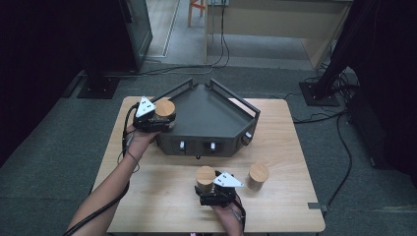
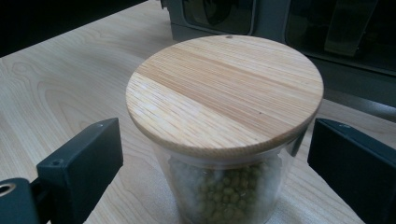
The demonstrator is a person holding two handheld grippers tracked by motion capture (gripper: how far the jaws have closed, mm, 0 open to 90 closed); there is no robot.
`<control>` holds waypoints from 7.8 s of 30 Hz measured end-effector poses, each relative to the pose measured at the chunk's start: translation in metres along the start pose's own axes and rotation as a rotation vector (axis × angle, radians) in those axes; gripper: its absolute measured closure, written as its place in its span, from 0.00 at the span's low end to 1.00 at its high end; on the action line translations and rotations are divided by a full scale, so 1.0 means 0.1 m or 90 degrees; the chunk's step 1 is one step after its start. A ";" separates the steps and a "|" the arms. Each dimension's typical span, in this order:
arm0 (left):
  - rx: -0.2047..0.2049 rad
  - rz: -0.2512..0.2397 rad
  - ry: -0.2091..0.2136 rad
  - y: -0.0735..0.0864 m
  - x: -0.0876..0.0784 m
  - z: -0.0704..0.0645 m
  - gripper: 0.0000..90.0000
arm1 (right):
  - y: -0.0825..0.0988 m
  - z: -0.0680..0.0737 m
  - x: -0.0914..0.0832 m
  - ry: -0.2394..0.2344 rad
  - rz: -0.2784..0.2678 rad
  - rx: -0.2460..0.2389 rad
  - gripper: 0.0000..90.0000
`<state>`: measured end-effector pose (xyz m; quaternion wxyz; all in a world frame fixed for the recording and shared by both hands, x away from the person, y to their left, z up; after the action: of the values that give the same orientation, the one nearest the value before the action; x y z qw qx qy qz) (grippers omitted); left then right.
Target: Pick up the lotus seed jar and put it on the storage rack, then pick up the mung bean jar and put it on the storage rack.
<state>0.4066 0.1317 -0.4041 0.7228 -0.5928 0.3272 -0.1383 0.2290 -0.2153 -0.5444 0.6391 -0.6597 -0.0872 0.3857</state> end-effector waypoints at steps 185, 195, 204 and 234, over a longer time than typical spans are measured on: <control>-0.027 -0.051 -0.006 1.38 -1.19 -0.55 0.12 | -0.02 0.03 0.02 0.009 0.011 -0.017 0.03; -0.040 -0.049 -0.004 1.48 -1.24 -0.53 0.12 | -0.03 0.04 0.03 0.010 0.014 -0.019 0.03; -0.036 -0.030 0.012 1.56 -1.22 -0.55 0.12 | -0.05 0.07 0.06 0.014 0.026 -0.032 0.03; -0.065 -0.012 0.022 1.61 -1.18 -0.49 0.12 | -0.08 0.11 0.13 0.041 0.047 -0.042 0.06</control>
<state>0.2572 0.2049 -0.5244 0.6846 -0.6294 0.3404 -0.1384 0.2340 -0.1974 -0.5408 0.6048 -0.6952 -0.0550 0.3845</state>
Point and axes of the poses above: each handheld gripper's, and its own axes: x roughly forward along the jaws, y roughly out of its underside, z roughly to its left, the point moved 8 cm from there along x, roughly forward along the jaws, and after that the axes turned 1 degree about -y, right-handed, at the moved point
